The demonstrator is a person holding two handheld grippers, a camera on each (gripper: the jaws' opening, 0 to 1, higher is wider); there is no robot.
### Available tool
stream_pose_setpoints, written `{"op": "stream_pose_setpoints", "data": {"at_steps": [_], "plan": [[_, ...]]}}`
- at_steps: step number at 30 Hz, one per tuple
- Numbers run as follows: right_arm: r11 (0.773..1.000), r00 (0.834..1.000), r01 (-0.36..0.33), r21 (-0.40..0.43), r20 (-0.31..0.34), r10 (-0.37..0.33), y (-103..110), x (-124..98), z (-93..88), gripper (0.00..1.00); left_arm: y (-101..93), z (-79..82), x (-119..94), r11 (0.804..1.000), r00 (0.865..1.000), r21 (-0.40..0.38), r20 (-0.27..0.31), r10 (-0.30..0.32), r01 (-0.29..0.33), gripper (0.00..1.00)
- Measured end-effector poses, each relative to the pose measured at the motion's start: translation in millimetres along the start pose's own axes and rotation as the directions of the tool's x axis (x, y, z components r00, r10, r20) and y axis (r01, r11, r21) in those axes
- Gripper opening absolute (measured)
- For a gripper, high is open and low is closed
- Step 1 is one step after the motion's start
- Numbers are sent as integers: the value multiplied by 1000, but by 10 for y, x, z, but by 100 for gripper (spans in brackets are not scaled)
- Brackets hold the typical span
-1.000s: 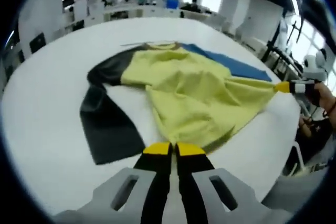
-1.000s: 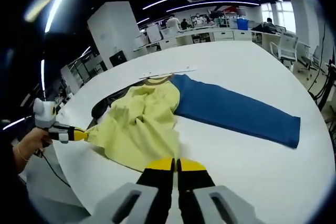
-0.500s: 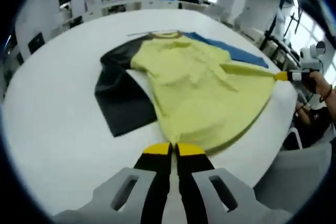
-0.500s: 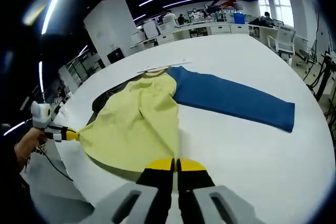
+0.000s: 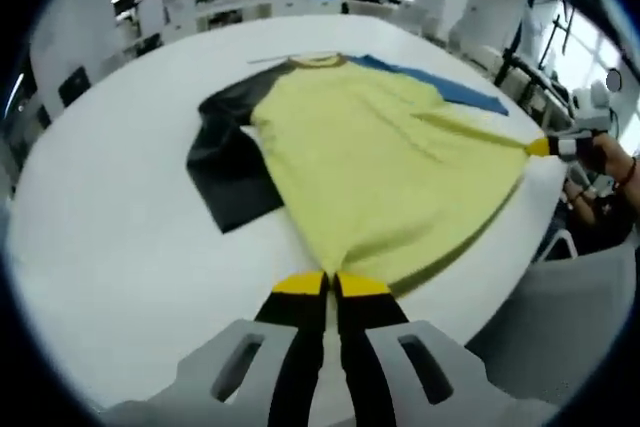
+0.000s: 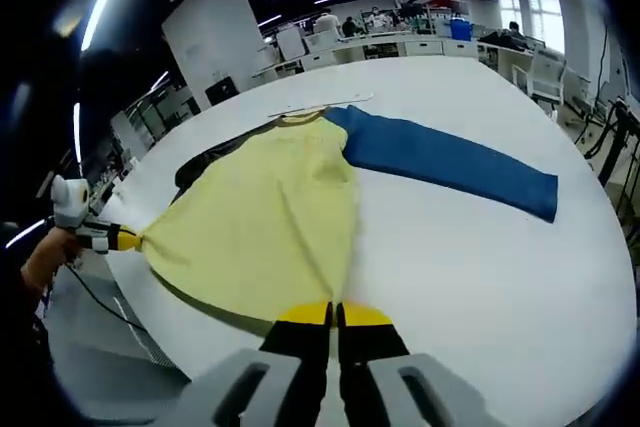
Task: Fold the garment on the visible template until the final outline fits inside the template.
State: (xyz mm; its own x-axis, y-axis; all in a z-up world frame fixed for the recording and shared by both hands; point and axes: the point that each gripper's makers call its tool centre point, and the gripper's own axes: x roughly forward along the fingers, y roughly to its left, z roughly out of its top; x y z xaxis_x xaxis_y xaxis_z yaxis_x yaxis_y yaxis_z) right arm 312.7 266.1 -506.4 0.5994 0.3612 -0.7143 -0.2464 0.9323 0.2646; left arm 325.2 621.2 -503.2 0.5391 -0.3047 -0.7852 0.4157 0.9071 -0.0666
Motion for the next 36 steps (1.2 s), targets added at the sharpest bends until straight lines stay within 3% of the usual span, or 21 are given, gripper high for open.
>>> {"op": "stream_pose_setpoints", "data": {"at_steps": [7, 25, 36], "plan": [[1000, 999, -10, 19, -39, 10, 75, 58, -238, 0, 90, -143, 12, 1000, 999, -9, -36, 13, -13, 0], [999, 997, 34, -11, -75, -35, 36, 72, -320, 0, 43, -381, 65, 999, 993, -32, -116, -14, 11, 0], [998, 994, 44, -37, -95, -47, 36, 106, -364, 0, 66, -477, 60, 1000, 990, -25, -142, 9, -12, 1]]}}
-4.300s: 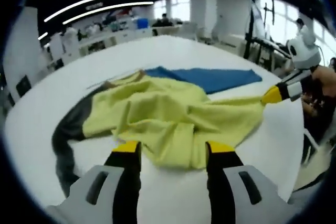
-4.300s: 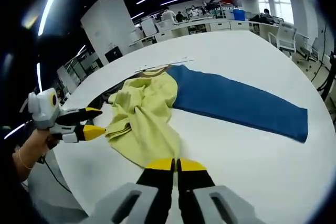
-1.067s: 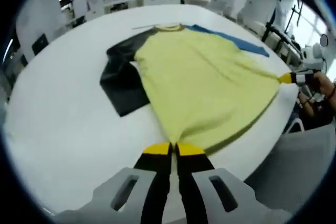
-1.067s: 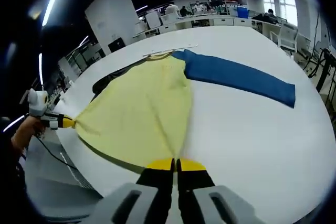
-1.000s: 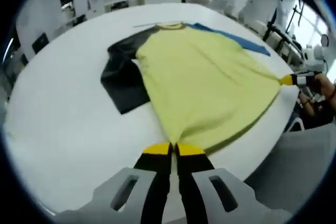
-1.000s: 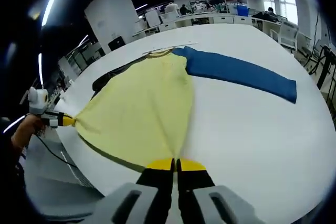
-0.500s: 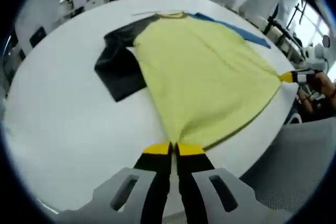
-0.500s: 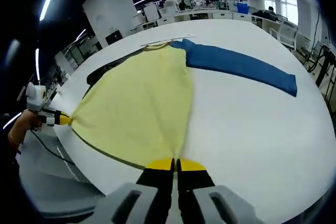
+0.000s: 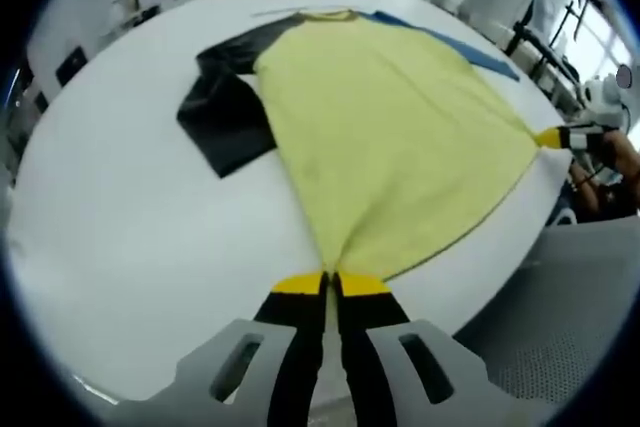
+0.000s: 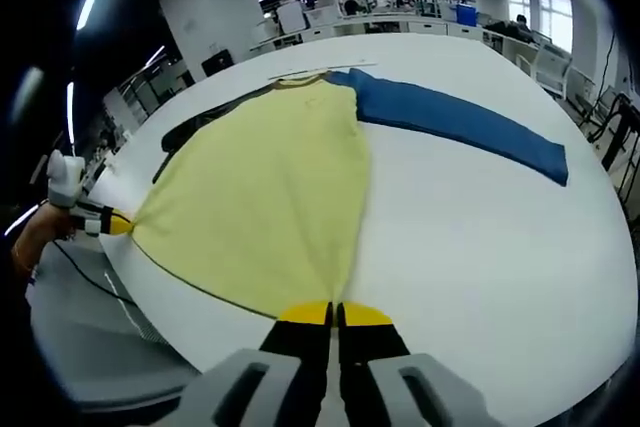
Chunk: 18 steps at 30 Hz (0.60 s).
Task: Fold the garment on the visible template until the final outline fits inside the template.
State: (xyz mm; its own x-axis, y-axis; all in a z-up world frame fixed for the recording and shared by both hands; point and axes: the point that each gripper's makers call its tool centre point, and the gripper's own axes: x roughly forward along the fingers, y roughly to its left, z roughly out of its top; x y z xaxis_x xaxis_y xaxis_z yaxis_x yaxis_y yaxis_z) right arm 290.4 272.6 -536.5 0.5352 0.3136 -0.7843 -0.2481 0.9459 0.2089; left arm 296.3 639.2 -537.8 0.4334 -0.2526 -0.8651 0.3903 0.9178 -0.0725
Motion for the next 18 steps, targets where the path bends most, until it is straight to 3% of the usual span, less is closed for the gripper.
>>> {"op": "stream_pose_setpoints", "data": {"at_steps": [12, 16, 18], "plan": [[1000, 1000, -7, -18, -25, 7, -3, 22, -45, 0, 0, -50, -16, 1000, 1000, -20, -2, 1, -1, 2], [1000, 1000, -11, -11, -25, 10, -8, 19, -53, 1, -6, -64, -30, 1000, 1000, -10, 0, 3, -3, 9], [1000, 1000, -13, -8, -24, 13, -5, 16, -52, 5, -4, -39, -38, 1000, 1000, -1, 28, 5, -5, 14]]}}
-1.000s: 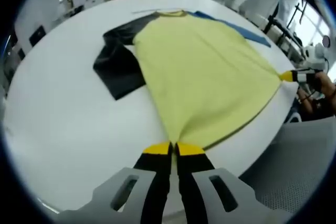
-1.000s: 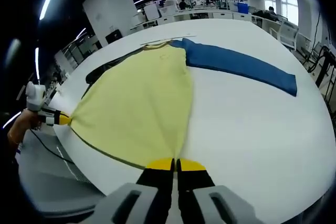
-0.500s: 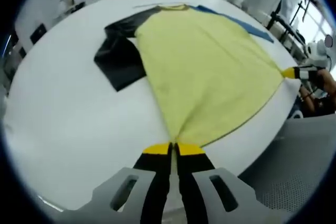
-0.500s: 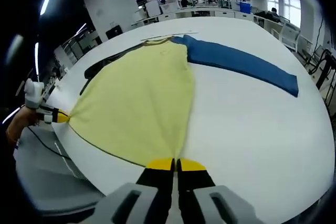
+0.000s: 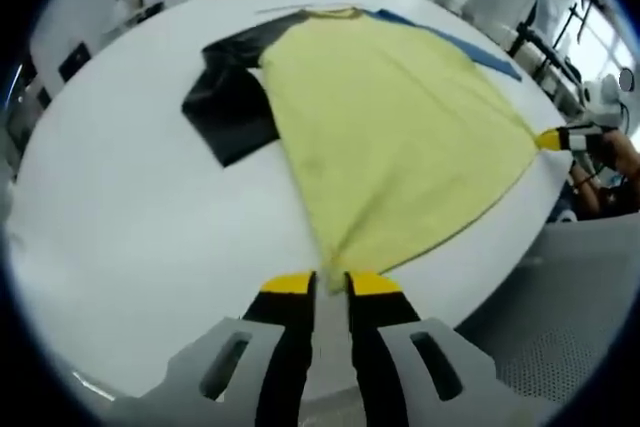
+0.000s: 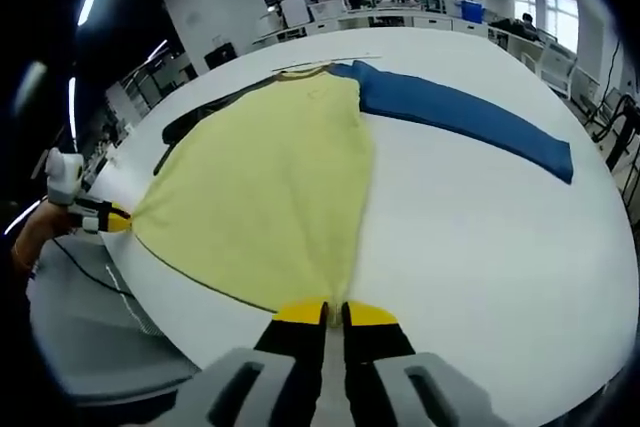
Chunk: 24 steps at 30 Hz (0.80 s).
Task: Fold the garment on the visible template until the final outline fits inside the template.
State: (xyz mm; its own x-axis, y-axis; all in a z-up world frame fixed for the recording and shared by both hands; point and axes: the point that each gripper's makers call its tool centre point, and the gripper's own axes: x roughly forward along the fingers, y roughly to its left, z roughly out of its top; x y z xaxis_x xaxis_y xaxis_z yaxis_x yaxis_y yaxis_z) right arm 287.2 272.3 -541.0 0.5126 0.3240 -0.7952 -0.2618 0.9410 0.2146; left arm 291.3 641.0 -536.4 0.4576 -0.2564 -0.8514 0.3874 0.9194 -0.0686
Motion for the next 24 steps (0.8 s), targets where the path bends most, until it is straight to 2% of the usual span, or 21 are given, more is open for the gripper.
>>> {"op": "stream_pose_setpoints", "data": {"at_steps": [2, 7, 12, 16, 21, 24], "plan": [[1000, 1000, 2, -2, 12, -2, -1, -3, 20, 11, 1, 47, -3, 1000, 999, -4, 44, -2, 3, 19], [1000, 1000, -11, -6, 26, 11, 29, -29, 69, 28, 28, 89, -43, 1000, 997, 1, 80, 3, -3, 33], [1000, 997, -19, 5, 73, 19, 41, -90, 215, 40, 43, 308, -130, 1000, 979, 1, 205, -6, 6, 48], [1000, 994, -16, 9, 107, 15, 14, -143, 348, 50, 62, 390, -192, 1000, 969, -14, 248, -6, 9, 56], [1000, 985, 13, 27, 170, -17, -159, -221, 613, 60, 72, 479, -272, 1000, 957, 2, 290, 4, -5, 67], [997, 976, 63, 40, 205, -70, -389, -275, 797, 65, 54, 531, -315, 1000, 951, 15, 310, 4, -9, 73]]}}
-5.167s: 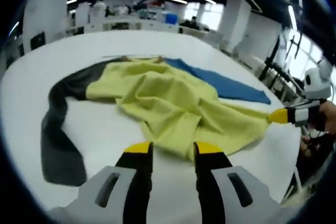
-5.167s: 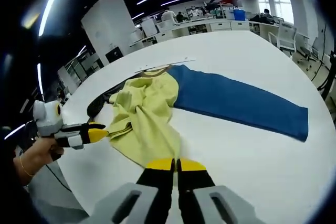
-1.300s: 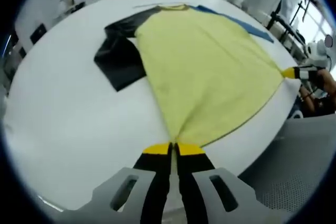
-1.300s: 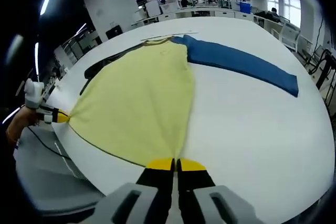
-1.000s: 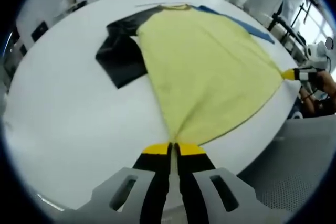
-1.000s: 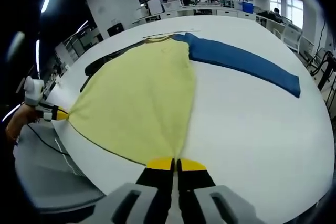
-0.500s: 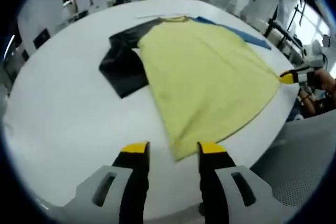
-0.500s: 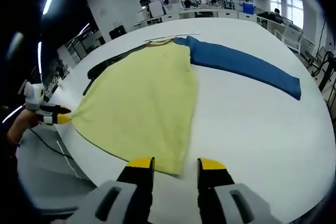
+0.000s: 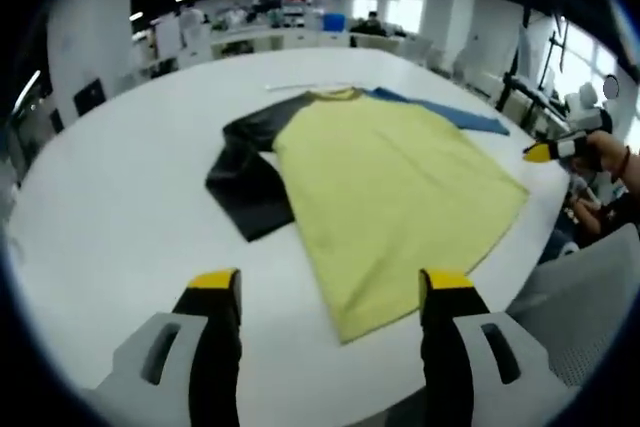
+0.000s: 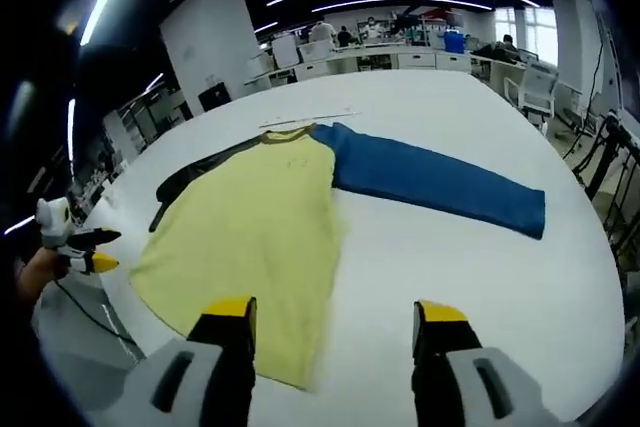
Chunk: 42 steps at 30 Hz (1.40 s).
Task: Fold the garment on the visible template until the final outline fits inside the template.
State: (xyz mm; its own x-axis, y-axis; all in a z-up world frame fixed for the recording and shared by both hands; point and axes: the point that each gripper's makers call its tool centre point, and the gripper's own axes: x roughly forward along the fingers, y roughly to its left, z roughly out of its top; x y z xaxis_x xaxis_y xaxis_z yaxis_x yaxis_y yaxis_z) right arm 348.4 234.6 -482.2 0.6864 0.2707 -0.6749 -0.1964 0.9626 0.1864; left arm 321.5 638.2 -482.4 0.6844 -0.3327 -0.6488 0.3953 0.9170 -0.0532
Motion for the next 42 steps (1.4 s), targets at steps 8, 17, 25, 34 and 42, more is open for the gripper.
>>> {"op": "stream_pose_setpoints", "data": {"at_steps": [8, 17, 25, 34, 42], "plan": [[996, 994, 86, -3, 62, -85, -489, 14, 352, 67, -44, 116, -1, 1000, 999, 7, 39, -11, 11, 89], [985, 981, 160, 62, 98, -166, -1047, 127, 519, 65, -48, 133, 13, 1000, 999, 18, 41, -7, 6, 97], [962, 963, 263, 75, 43, -267, -1477, 186, 430, 54, -15, 218, 27, 1000, 995, -11, 101, 10, -9, 99], [938, 948, 314, 148, 3, -318, -1726, 276, 331, 46, 20, 242, 56, 1000, 995, 11, 102, 14, -16, 99], [908, 923, 383, 171, -90, -373, -1916, 314, 172, 27, -4, 295, 16, 1000, 995, 17, 98, 13, -15, 99]]}}
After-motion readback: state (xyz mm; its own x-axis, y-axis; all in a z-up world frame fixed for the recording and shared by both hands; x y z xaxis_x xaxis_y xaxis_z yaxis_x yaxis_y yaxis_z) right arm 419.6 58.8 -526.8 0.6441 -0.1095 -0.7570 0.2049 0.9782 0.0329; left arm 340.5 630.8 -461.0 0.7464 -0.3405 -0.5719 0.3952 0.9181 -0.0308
